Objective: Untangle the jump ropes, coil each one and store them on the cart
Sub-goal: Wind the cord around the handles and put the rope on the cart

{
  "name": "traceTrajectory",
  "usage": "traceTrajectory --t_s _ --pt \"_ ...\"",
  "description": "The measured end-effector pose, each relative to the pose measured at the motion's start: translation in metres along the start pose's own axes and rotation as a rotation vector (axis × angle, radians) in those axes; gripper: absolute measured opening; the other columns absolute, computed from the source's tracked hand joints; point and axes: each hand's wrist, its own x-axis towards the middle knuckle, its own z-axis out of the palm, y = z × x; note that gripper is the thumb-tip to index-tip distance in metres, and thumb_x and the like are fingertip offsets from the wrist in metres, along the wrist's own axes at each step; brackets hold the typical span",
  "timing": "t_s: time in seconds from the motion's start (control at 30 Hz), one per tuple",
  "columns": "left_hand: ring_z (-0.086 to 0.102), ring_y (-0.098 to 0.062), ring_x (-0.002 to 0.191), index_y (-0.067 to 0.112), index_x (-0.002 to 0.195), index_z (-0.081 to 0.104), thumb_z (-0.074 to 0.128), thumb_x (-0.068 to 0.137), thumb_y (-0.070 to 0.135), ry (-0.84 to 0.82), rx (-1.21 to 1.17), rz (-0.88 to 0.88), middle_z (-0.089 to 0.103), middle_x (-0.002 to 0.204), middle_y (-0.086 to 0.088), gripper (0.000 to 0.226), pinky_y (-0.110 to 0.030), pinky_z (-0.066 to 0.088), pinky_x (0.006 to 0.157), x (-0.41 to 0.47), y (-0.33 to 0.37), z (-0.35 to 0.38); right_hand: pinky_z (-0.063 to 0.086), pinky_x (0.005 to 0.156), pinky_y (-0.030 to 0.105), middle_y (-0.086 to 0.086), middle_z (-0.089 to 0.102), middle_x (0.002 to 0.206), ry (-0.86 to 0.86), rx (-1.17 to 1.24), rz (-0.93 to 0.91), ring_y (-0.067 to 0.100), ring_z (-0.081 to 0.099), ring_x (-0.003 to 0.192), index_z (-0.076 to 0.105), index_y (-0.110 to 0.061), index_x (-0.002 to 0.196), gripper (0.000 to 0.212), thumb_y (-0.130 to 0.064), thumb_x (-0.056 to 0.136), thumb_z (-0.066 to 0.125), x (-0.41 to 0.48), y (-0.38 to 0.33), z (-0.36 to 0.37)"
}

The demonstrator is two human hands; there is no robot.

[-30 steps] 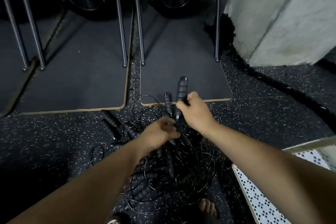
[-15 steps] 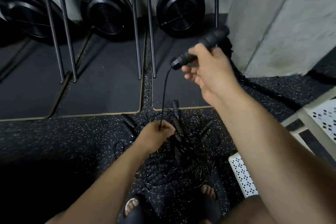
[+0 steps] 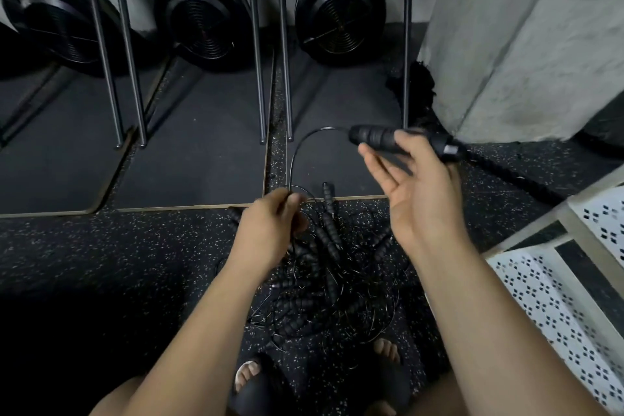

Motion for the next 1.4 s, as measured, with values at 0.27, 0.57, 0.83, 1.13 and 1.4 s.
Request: traceTrajectory --t_s 0.27,0.57,0.83,1.13,1.4 --pt "0.076 -0.028 0.073 0.027 0.098 0.075 0.053 0.112 0.037 0.221 -0.224 0.026 0.074 0.076 0.000 0.028 -0.042 0.059 0.061 0.028 0.020 -0.017 0.061 0.101 0.046 0.020 0.079 0.115 -0.177 -0.371 0.134 0.033 0.078 0.107 0.074 -0.003 0.114 0.022 -0.004 0.093 0.078 0.006 0.031 -0.009" --pt "0.061 -0.021 0.073 0.037 0.107 0.083 0.055 0.110 0.043 0.192 -0.405 0.030 0.065 0.069 0.005 0.028 -0.042 0.052 0.075 0.025 0.032 -0.030 0.058 0.099 0.051 0.004 0.080 0.097 -0.421 -1.040 0.357 0.032 0.076 0.097 0.073 -0.020 0.103 0.048 -0.021 0.058 0.088 0.006 0.063 -0.014" --pt "0.060 -0.037 0.078 0.020 0.113 0.082 0.057 0.110 0.038 -0.004 -0.667 0.002 0.055 0.069 -0.001 0.032 -0.054 0.051 0.084 0.019 0.037 -0.030 0.050 0.057 0.029 0.008 0.071 0.082 -0.495 -0.743 0.333 0.014 0.059 0.065 0.074 -0.006 0.112 0.019 -0.007 0.093 0.079 -0.002 0.059 0.000" --pt "0.054 -0.025 0.057 0.021 0.109 0.079 0.055 0.109 0.039 -0.102 -0.835 -0.072 0.054 0.084 -0.013 0.031 -0.028 0.038 0.047 0.022 0.034 -0.025 0.053 0.061 0.034 0.007 0.079 0.082 -0.527 -0.968 0.190 0.017 0.065 0.063 0.077 -0.010 0.094 0.007 -0.016 0.093 0.080 -0.011 0.078 0.001" --pt "0.052 -0.024 0.052 0.018 0.119 0.078 0.053 0.110 0.042 -0.153 -0.837 -0.118 0.069 0.084 -0.005 0.036 -0.024 0.041 0.039 0.016 0.040 -0.017 0.051 0.062 0.033 0.006 0.080 0.078 -0.536 -1.010 0.179 0.013 0.064 0.061 0.078 -0.008 0.093 0.006 -0.014 0.092 0.077 -0.009 0.074 0.000"
